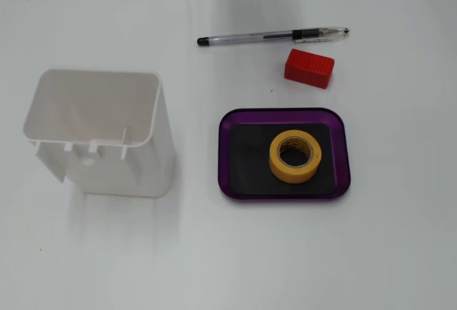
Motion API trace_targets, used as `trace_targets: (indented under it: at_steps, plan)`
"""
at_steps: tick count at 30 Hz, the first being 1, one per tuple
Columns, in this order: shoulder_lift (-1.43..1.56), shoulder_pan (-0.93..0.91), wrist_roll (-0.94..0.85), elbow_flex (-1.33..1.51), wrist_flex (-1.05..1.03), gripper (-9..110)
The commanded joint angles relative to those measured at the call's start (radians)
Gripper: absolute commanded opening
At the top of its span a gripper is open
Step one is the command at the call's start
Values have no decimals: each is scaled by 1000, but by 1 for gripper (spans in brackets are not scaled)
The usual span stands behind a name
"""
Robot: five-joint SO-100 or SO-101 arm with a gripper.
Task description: Pick up the yellow tape and place it in the box.
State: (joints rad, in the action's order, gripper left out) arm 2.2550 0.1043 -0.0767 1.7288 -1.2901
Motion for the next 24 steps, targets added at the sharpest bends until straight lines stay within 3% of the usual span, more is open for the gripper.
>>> trace_targets:
  at_steps: [1, 14, 24]
  plan:
    - [181, -15, 84, 129, -55, 9]
    - [845, -164, 172, 992, 80, 9]
    - [1210, -160, 163, 1284, 83, 9]
